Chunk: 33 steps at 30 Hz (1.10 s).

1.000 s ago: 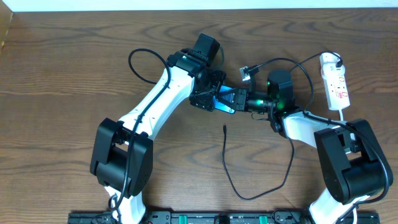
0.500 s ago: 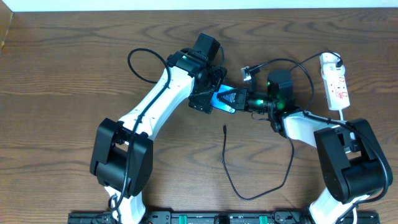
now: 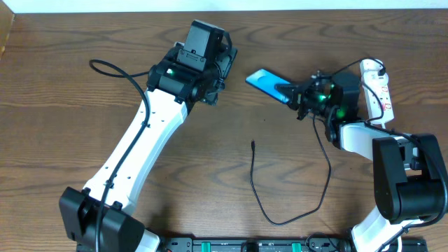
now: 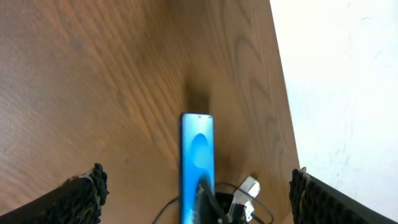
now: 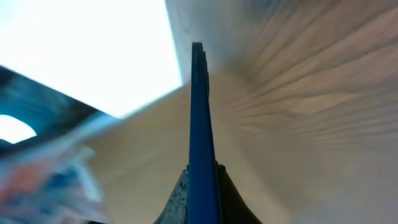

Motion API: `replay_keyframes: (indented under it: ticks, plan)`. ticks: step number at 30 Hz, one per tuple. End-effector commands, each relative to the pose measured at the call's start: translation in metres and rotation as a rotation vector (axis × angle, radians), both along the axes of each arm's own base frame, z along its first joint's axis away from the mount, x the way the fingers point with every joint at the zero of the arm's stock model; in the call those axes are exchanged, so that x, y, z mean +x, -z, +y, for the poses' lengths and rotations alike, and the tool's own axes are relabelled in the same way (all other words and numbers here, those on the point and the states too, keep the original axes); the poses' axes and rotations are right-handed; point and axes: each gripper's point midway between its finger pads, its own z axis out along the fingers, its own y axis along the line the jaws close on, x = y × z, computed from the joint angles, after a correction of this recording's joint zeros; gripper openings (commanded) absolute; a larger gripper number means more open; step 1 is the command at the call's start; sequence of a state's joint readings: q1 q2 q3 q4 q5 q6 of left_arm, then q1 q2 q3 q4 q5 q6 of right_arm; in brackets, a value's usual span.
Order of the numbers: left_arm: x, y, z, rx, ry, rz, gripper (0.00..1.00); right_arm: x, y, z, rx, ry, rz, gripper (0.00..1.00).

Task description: Plug charger to phone and switch on socket

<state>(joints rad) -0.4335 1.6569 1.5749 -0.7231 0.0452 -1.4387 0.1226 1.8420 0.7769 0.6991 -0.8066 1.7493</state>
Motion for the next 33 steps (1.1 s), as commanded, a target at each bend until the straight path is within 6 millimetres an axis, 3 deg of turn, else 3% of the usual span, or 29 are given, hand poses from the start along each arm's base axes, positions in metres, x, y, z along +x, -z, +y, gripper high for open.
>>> replay_keyframes:
  ticks: [1, 5, 7, 12, 18, 23, 28, 33]
  plan:
    - [0.006, -0.002, 0.002, 0.017, -0.004, -0.025, 0.94, 0.007, -0.026, 0.009, 0.184, 0.051, 0.115, 0.02]
    - [0.011, -0.01, -0.01, -0.04, 0.029, -0.054, 0.94, 0.017, -0.072, 0.011, 0.22, 0.07, -0.124, 0.01]
    - [0.013, -0.012, -0.011, -0.046, 0.029, -0.067, 0.94, 0.017, -0.083, 0.013, 0.231, 0.064, -0.176, 0.01]
    - [0.02, -0.019, -0.015, -0.063, 0.03, -0.107, 0.94, 0.011, -0.088, 0.025, 0.238, 0.034, -0.196, 0.01]
    - [0.024, -0.024, -0.017, -0.044, 0.067, -0.146, 0.94, 0.001, -0.121, 0.038, 0.281, 0.005, -0.353, 0.01]
    - [0.023, -0.027, -0.026, -0.032, 0.126, -0.174, 0.94, -0.006, -0.131, 0.047, 0.297, -0.02, -0.396, 0.01]
    - [0.025, -0.037, -0.04, -0.017, 0.22, -0.24, 0.94, -0.01, -0.142, 0.048, 0.313, -0.021, -0.447, 0.01]
    - [0.027, -0.04, -0.042, 0.011, 0.256, -0.274, 0.94, -0.009, -0.155, 0.042, 0.334, 0.014, -0.507, 0.01]
